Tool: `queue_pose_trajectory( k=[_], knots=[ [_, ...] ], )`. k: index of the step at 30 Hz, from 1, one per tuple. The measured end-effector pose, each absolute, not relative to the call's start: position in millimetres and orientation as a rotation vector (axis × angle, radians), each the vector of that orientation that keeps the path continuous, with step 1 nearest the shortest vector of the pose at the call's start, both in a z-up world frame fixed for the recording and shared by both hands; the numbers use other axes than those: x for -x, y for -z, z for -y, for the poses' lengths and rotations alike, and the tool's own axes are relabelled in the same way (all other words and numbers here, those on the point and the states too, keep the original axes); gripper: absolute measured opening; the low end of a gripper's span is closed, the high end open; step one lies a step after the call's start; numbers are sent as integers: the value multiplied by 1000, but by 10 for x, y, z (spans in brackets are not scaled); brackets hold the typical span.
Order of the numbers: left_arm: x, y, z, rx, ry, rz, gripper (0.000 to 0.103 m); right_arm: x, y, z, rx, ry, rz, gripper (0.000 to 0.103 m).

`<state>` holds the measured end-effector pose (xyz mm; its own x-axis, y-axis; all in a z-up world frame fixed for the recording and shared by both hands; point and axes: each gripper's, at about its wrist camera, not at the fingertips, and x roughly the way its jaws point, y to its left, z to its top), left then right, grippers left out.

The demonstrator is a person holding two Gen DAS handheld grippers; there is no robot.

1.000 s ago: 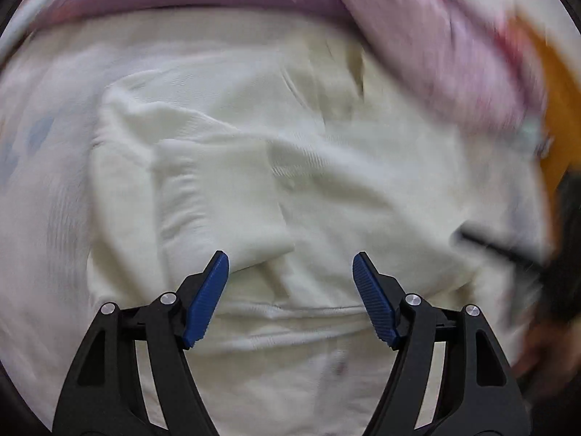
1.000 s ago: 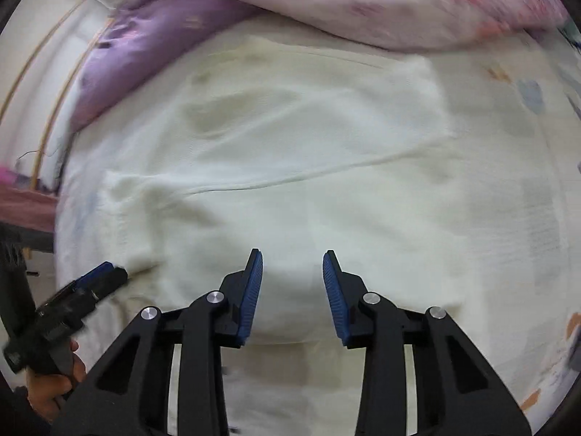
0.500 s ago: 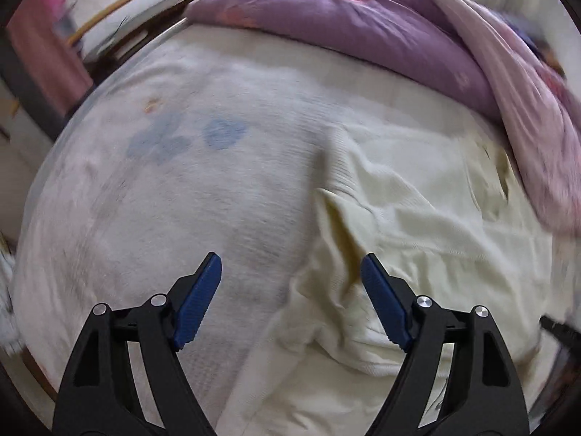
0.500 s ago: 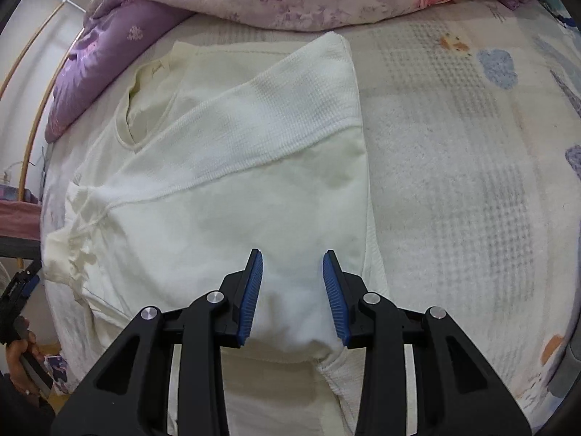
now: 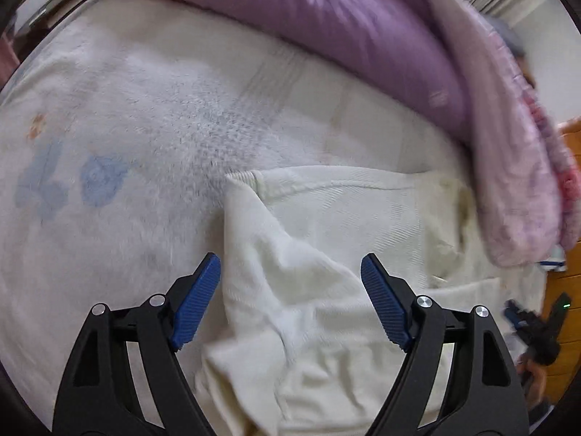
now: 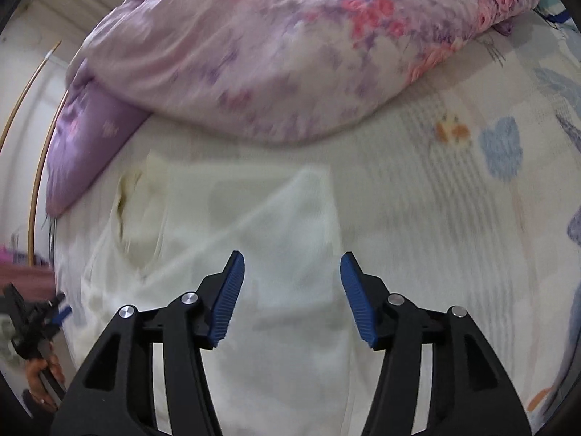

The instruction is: Fold large clothes

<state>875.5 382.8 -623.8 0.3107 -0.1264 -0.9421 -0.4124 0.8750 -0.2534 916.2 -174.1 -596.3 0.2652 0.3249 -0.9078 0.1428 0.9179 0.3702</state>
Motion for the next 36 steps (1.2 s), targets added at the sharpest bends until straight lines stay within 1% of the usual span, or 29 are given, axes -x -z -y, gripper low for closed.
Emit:
queue_pose_trajectory(
  k=[3,6,9,12,13,14,15,16,17,18,19,20,23,27,32,36],
  knots=[
    [-8921,6433,-3936,492,-229,-1271,80,-9393,6133,1848,-545,-125,-1340,54],
    [-9024,6713,-4083,575,-213,-1344,80,-9554,6293,1860,-540,-85,-1377,55],
    [-9052,6894,-4164,566,-250,-1380,80,-9645,6470,1881,-610,-89,-1408,56],
    [-9091,6927,-4134,537,-223,-1389,80,-9674,6596,1944,-676,-59,-1419,56],
    [-9123,6941,-4106,515,-204,-1398,77,-9673,6618,1961,-695,-57,-1418,56],
    [-9150,6955,-4089,493,-196,-1410,67,-9672,6634,1963,-684,-55,-1423,49],
    [-9171,6957,-4085,479,-197,-1412,60,-9670,6629,1954,-653,-48,-1430,40],
    [-9179,6934,-4073,473,-200,-1414,51,-9666,6617,1933,-613,-57,-1442,34],
    [-9192,6908,-4060,467,-196,-1412,33,-9669,6577,1913,-600,-64,-1446,18],
    [-9205,6876,-4029,455,-177,-1407,24,-9636,6544,1915,-597,-74,-1439,15],
    [-9263,6842,-3991,434,-170,-1404,17,-9616,6494,1919,-580,-76,-1425,14],
    [-9269,6804,-3958,408,-167,-1397,14,-9590,6422,1931,-545,-74,-1403,12],
    [-9217,6604,-3947,420,-141,-1330,11,-9517,6264,2035,-555,-87,-1355,11],
    [-9033,6257,-3939,428,-82,-1235,11,-9367,5978,2116,-549,-130,-1292,11],
    [-8538,5710,-3882,446,-38,-1112,11,-9033,5549,2127,-532,-181,-1202,10],
    [-8085,5354,-3665,434,-10,-1051,10,-8645,5115,2167,-533,-248,-1140,10]
  ],
)
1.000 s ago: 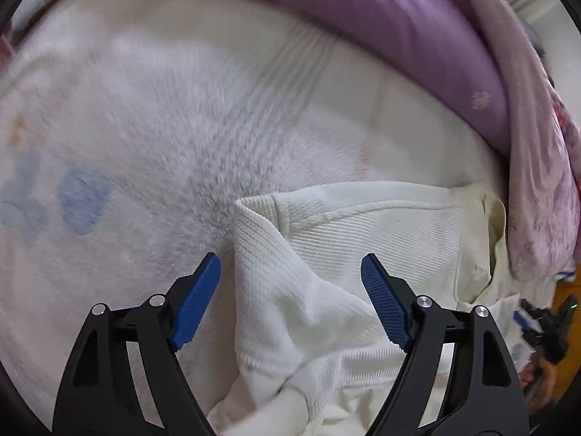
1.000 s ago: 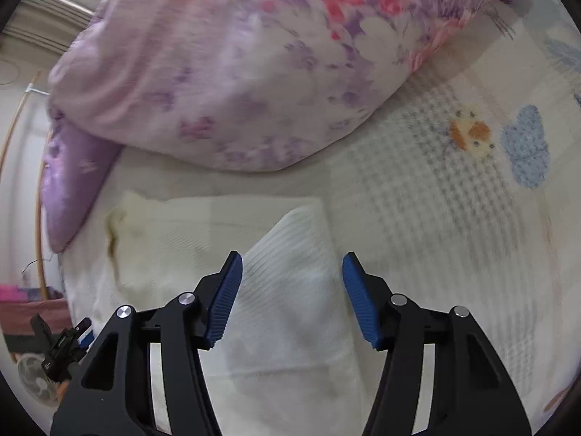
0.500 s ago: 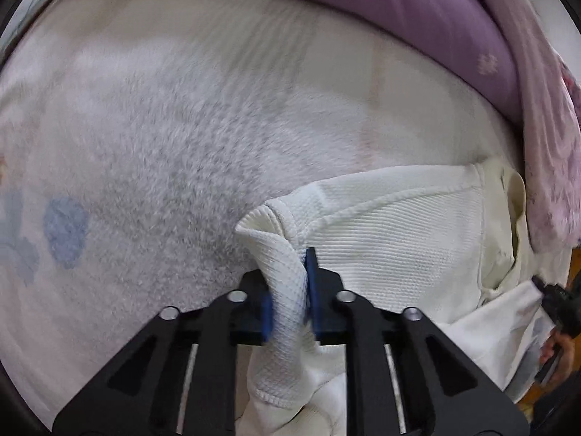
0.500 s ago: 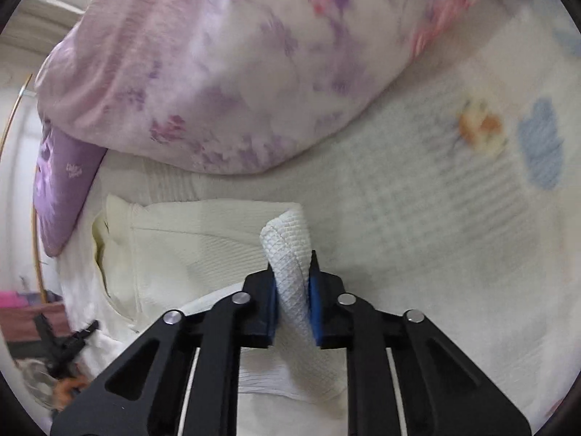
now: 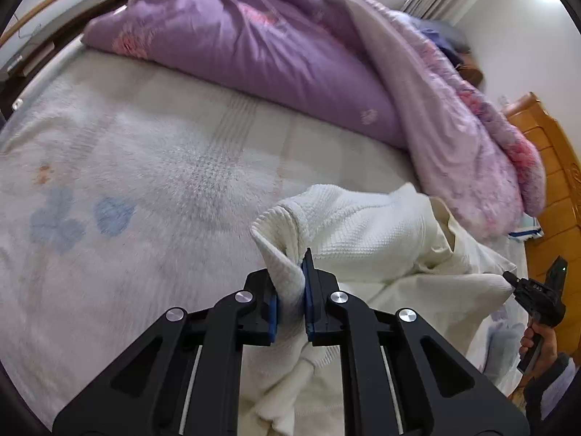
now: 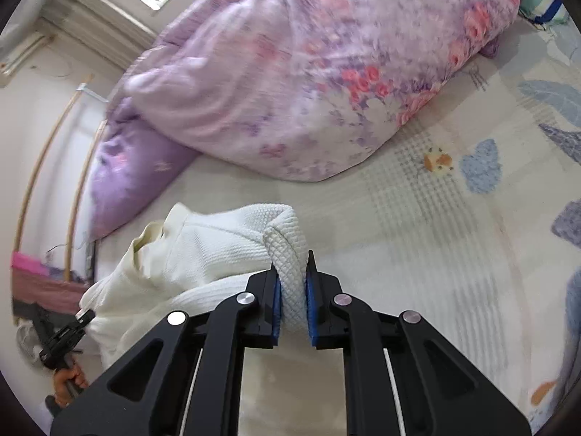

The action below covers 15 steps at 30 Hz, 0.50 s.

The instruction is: Fold large clothes

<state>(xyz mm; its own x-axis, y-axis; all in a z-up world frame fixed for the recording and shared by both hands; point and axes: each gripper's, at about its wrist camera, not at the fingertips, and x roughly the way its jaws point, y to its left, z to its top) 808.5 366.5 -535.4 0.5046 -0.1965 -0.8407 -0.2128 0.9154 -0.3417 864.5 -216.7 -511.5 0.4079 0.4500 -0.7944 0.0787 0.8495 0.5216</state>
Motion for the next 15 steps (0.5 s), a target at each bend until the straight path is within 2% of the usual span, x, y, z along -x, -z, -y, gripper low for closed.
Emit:
queue_pose_trajectory(
  k=[8,15],
  knots=[
    [-6840,4838,-3454,451,1,-1005,10,-7521,4513,2153,-474,-322,-1129,10],
    [-5607,5090,-3443,531,-60,-1092,10,-6350,4691,2279,-449,-293,-1266,11]
  ],
)
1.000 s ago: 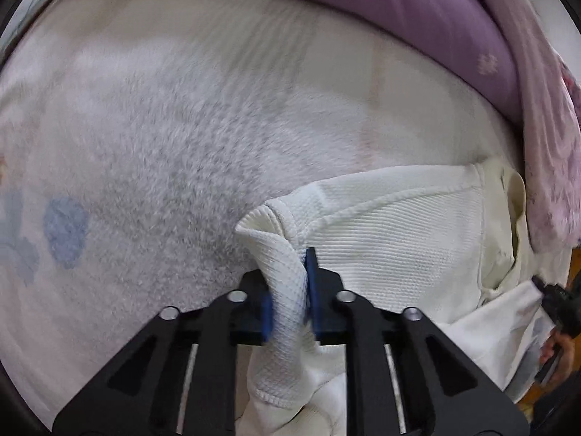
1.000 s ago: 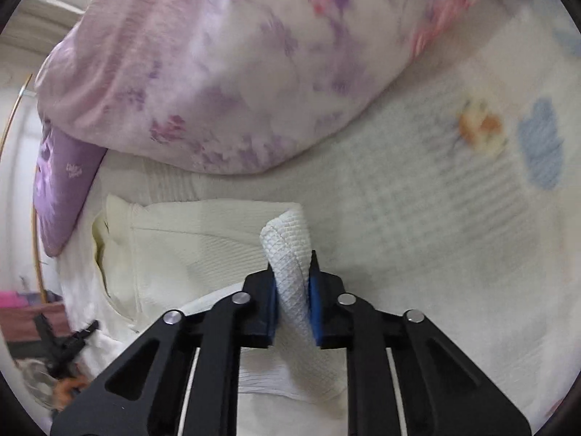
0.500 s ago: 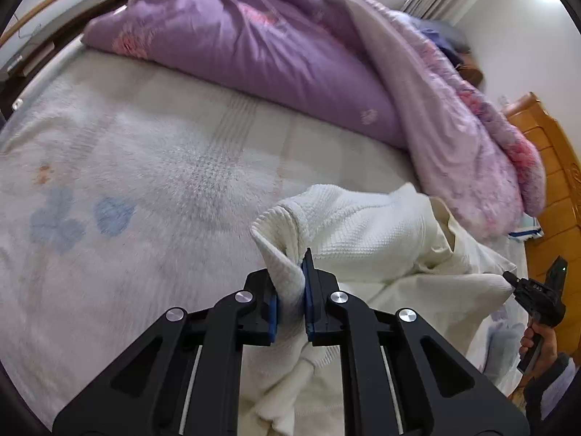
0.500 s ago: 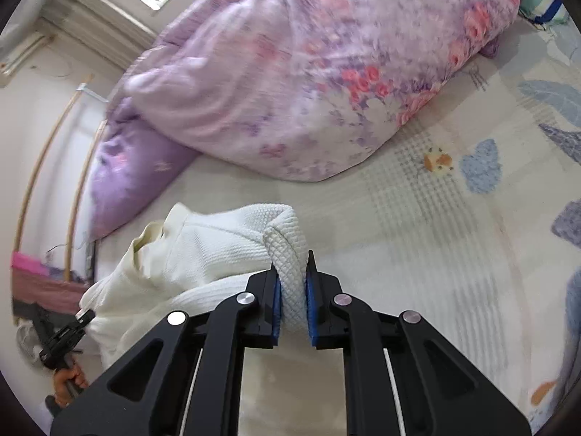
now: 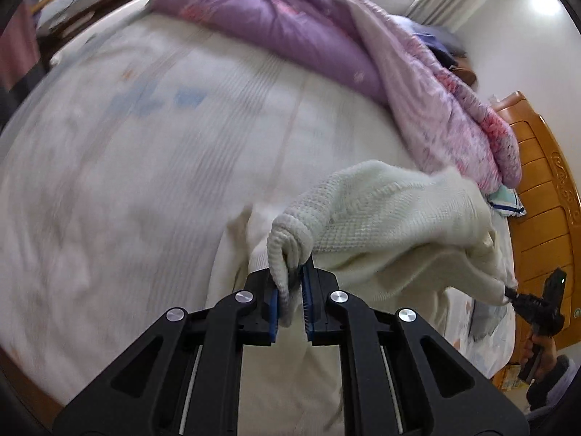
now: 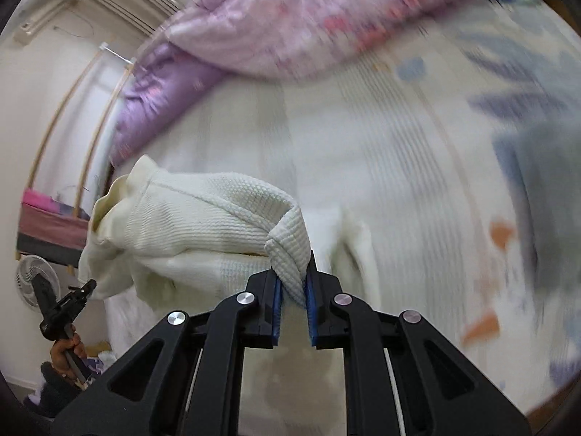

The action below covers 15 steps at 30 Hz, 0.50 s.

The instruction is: Fold large clothes

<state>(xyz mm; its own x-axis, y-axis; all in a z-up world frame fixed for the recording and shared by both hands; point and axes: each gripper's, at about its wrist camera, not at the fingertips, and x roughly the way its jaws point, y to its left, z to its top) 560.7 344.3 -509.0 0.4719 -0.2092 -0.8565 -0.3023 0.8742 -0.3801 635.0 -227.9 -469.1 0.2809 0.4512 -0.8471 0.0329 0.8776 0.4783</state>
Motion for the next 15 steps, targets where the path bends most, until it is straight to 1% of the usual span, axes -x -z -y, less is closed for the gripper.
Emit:
queue_pose_trajectory(
  k=[2,3,4,6,8,10,11,12,13,14,15],
  knots=[
    [-5296,5271,-3415,546,-90,-1116,11,-6071,4829,2293,-403,-258,-1309,12],
    [-5137,5409,-3374,545,-110,-1149,11,-5926,4915,2297,-374,-228,-1329,17],
    [-5029,5529,-3355,549,-126,-1183,13,-5772,5077,2328,-363,-179,-1380,19],
    [-4745,5790,-3352,622,-158,-1249,16,-5565,5308,2428,-386,-95,-1452,20],
    [-4581,5910,-3333,658,-172,-1299,18,-5394,5442,2510,-428,-52,-1499,20],
    [-4440,5860,-3303,660,-169,-1282,22,-5292,5421,2545,-446,-24,-1504,20],
    [-4417,5814,-3310,672,-171,-1276,28,-5292,5382,2540,-436,-16,-1493,20],
    [-4408,5738,-3320,678,-169,-1258,29,-5304,5311,2512,-425,-13,-1478,20],
    [-4412,5661,-3313,676,-164,-1238,33,-5321,5257,2476,-421,-22,-1464,20],
    [-4431,5563,-3298,659,-164,-1218,39,-5364,5202,2401,-421,-55,-1444,20],
    [-4459,5488,-3280,642,-158,-1197,41,-5425,5181,2302,-421,-97,-1435,20]
  ],
)
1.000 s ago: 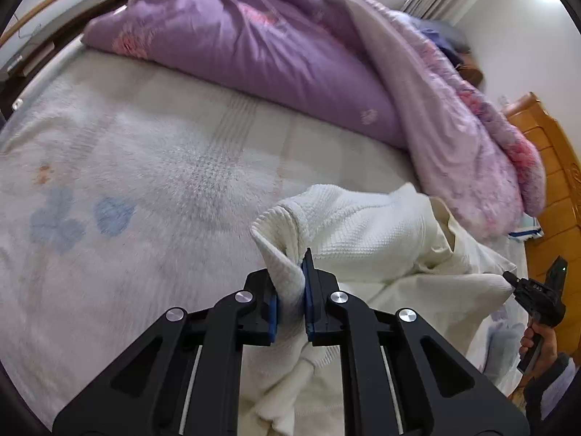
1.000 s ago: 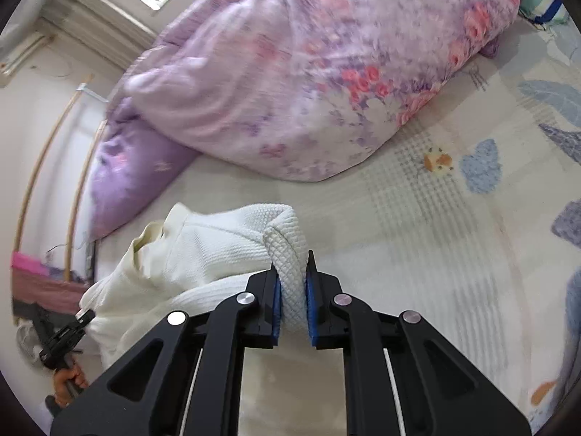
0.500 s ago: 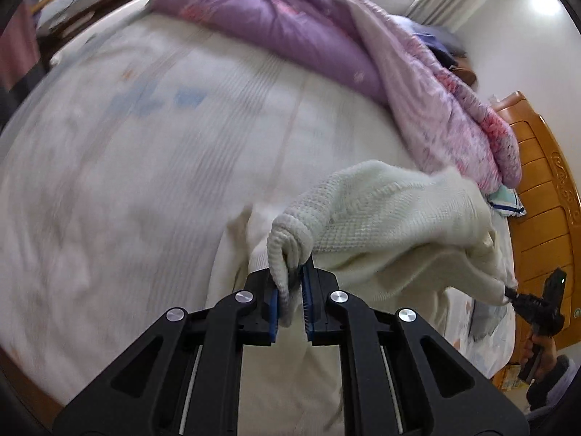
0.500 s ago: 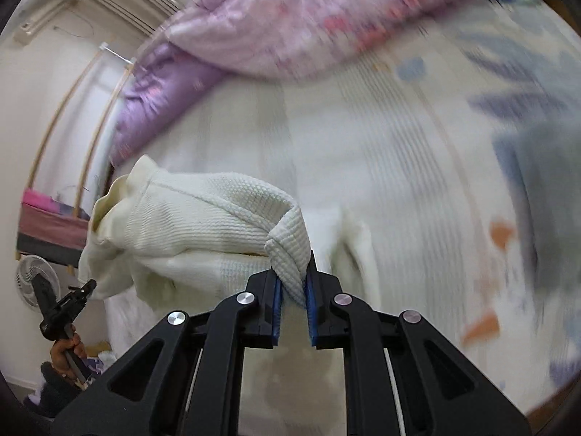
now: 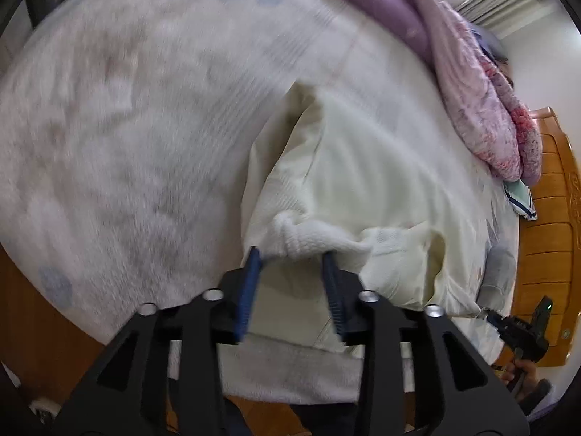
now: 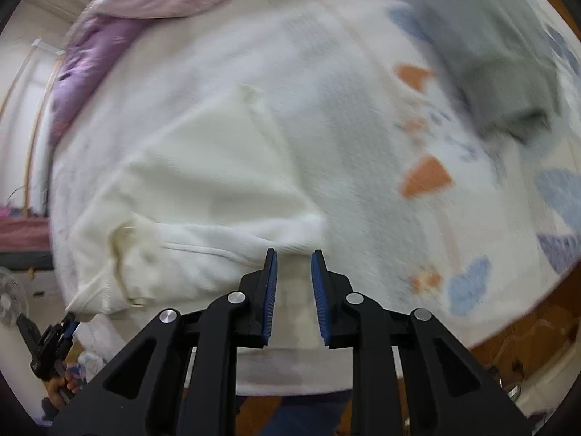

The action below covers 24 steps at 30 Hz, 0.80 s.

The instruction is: Fold large clothes

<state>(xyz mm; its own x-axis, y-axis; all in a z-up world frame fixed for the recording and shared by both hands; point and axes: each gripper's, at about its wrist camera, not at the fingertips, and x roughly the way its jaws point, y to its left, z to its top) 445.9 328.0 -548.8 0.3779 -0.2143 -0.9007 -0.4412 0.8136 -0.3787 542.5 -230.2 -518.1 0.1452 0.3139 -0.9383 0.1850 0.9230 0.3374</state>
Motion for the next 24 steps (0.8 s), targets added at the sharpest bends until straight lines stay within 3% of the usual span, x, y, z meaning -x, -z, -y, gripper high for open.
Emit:
queue_pose_trajectory(
  k=[5,9,13,16,24],
  knots=[
    [-4708,5222,-3121,571,-174,-1106,42,-5857,5380,1556,-444,-296,-1486,21],
    [-4905,5330,-2895,609,-73,-1165,42,-6212,5722,829,-489,-416,-1552,43],
    [-5155,5737,-2736,561,-49,-1286,44,-6491,5996,574,-454,-330,-1544,42],
    [-5256,6036,-2709,561,-61,-1380,47,-6431,6336,538,-527,-319,-1703,42],
    [-5041,6099,-2984,608,-101,-1412,48,-5423,6113,609,-415,-453,-1862,36]
  ],
)
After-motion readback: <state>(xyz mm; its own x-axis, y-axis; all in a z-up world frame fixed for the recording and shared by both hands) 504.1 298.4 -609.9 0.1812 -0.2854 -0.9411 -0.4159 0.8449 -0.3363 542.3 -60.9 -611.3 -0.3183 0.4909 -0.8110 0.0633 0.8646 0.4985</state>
